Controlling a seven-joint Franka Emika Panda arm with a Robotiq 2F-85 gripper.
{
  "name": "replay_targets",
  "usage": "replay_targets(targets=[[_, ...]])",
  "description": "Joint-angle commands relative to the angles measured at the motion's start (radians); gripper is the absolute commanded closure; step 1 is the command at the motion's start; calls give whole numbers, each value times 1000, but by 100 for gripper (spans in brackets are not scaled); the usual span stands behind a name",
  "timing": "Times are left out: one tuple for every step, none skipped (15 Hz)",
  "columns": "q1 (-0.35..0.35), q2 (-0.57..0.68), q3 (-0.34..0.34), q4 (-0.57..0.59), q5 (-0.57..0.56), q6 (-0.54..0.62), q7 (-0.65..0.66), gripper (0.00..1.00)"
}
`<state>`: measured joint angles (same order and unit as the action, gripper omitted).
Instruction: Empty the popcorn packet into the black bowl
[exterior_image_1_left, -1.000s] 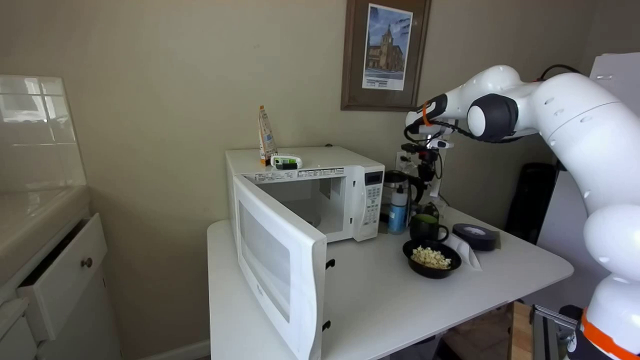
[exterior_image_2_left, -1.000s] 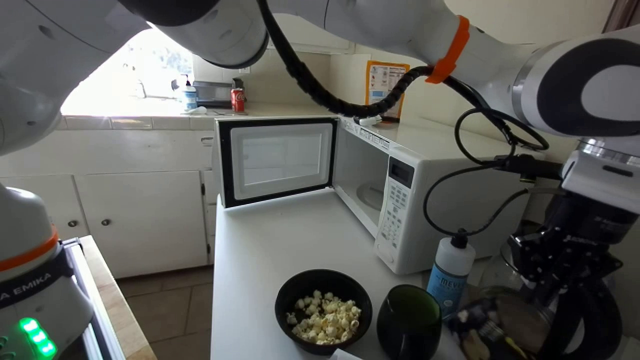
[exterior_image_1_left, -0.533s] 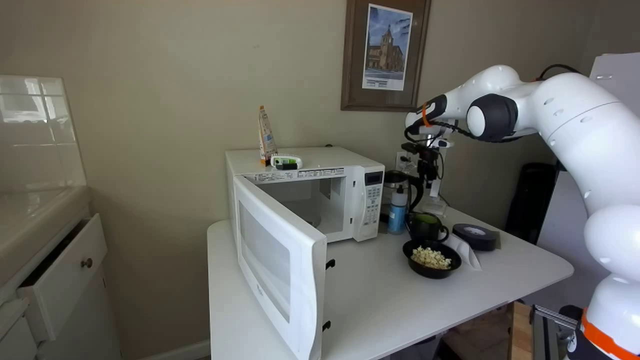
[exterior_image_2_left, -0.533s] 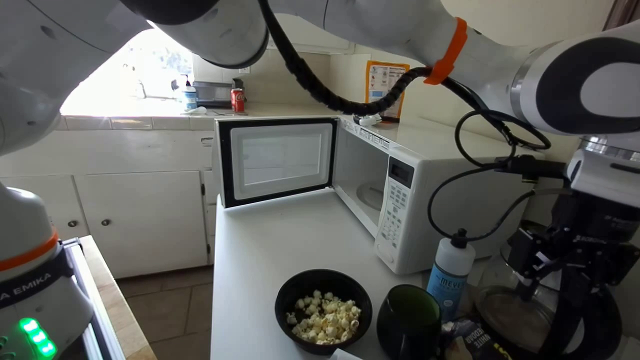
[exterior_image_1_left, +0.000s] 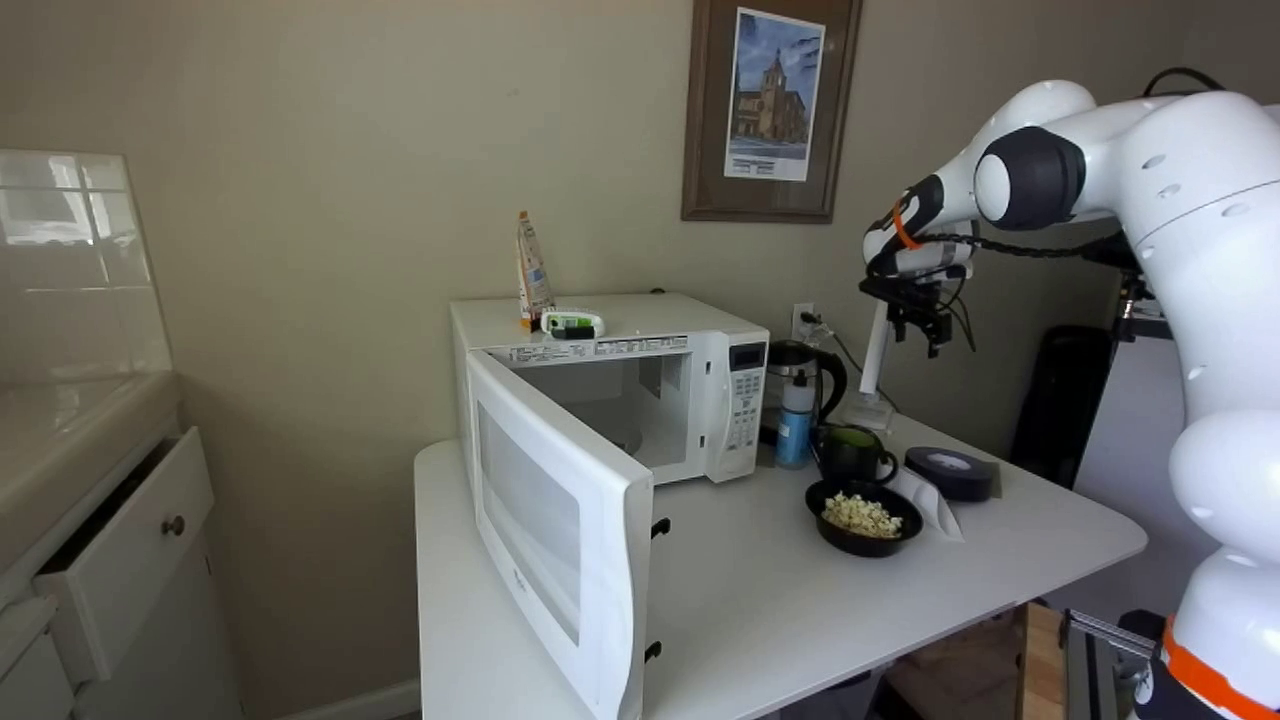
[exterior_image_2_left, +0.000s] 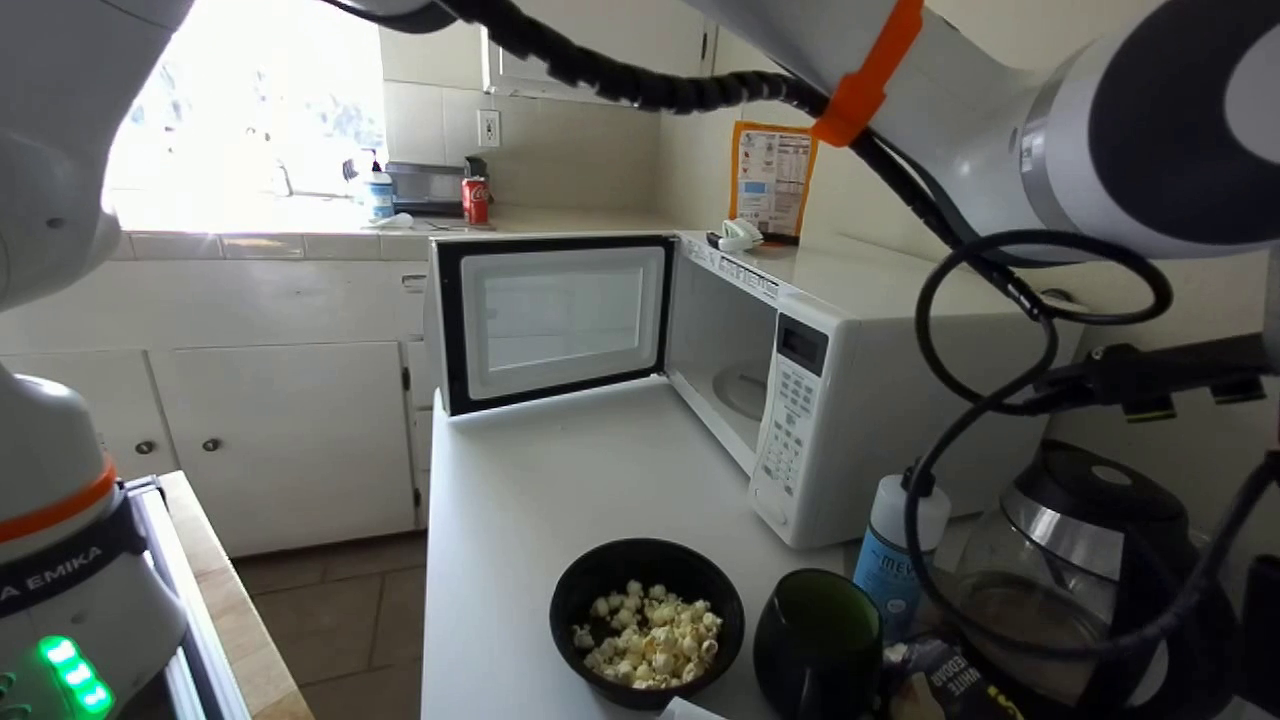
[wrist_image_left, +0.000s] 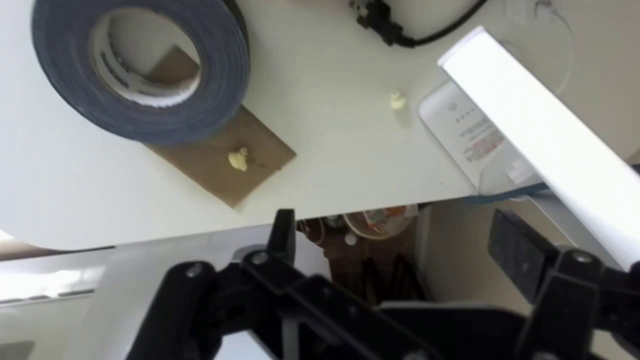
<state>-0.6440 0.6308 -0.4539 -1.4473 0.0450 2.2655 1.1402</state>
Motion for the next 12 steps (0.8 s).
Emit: replay_targets(targets=[[22,-145,2,-250,-47,243,-157,0],[36,-170,-3,-295,-43,291,-209,0],[46,-200,-2,-347,-43,339,-261,0],[56,-232,1,-395,-38,373,-315,0],[69,-267,2,-445,-33,398,-371,0],[83,-305,6,-497,-24,419,-426,0],[102,-342,6,-545,-20,431,-476,0],[98,-221,-27,-396,7,387,-409,0],[115,-254,-28,-440,8,400,-441,0],[126,-280,-28,-471,7,403,-457,0],[133,-299,-29,-490,6,404,-465,0],[134,-309,-29,-500,6,404,-473,0]])
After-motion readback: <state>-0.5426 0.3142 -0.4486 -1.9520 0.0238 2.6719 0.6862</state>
